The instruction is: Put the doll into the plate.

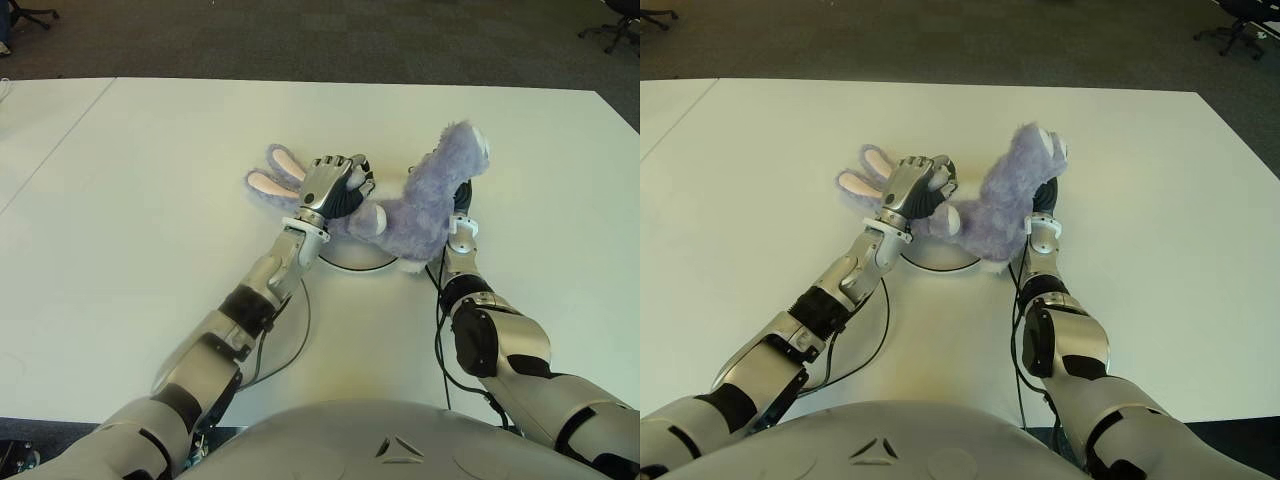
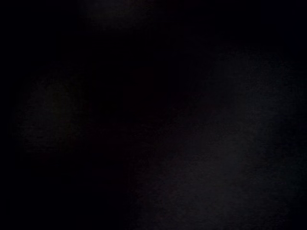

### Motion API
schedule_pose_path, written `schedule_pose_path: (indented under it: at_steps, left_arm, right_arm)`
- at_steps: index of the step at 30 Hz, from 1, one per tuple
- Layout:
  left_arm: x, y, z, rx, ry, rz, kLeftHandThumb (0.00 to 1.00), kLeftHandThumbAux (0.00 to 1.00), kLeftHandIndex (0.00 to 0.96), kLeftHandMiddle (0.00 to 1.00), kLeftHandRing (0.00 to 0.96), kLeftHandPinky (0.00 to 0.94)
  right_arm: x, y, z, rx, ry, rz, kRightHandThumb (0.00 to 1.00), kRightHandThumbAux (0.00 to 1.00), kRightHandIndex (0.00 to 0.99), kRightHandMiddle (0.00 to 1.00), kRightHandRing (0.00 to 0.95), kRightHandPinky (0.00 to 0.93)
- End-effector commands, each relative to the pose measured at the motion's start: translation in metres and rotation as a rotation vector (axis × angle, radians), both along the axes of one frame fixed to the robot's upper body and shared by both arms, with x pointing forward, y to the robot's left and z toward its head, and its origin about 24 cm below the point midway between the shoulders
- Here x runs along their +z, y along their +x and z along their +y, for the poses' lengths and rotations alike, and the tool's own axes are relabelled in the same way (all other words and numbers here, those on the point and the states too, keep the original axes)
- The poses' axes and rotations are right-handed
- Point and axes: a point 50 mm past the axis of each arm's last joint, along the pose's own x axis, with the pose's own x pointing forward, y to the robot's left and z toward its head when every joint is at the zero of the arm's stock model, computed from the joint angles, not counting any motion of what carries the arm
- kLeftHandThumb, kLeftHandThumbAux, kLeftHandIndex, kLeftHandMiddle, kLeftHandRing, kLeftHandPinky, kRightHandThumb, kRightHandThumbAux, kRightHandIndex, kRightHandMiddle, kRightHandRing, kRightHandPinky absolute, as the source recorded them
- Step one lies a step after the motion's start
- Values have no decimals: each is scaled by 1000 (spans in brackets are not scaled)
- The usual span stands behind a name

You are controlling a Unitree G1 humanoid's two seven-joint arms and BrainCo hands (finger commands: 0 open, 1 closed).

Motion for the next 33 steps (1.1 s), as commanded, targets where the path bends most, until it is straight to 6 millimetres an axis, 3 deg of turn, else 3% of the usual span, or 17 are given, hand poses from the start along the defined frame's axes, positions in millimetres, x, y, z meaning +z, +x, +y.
schedule_pose_path:
  at_steps: [1, 9, 12, 19, 23, 33]
  left_arm:
    - [-13, -2, 12, 111, 20, -9, 257, 460, 167, 346, 458, 500]
    - [-15, -2, 11, 117, 25, -17, 200, 445, 112, 254, 326, 323]
    - [-15, -2, 11, 119, 28, -21, 181, 442, 103, 236, 288, 269]
    - [-14, -1, 11, 116, 33, -22, 171, 439, 84, 218, 238, 167]
    - [-15, 0, 10, 109, 34, -11, 164, 442, 47, 195, 206, 17]
    - [-18, -1, 9, 83, 26, 20, 123, 403, 0, 74, 52, 0]
  right_arm:
    - [-116, -104, 22, -27, 161, 530, 31, 883, 293, 333, 363, 341]
    - [-116, -104, 22, -35, 164, 533, 52, 887, 293, 341, 379, 381]
    - [-116, -103, 22, -34, 161, 534, 52, 880, 291, 336, 366, 333]
    - [-116, -103, 22, -25, 156, 529, 36, 877, 288, 329, 353, 328]
    - [-116, -103, 22, -21, 152, 530, 34, 890, 288, 324, 351, 330]
    - [-116, -104, 22, -23, 154, 527, 28, 891, 284, 325, 362, 362]
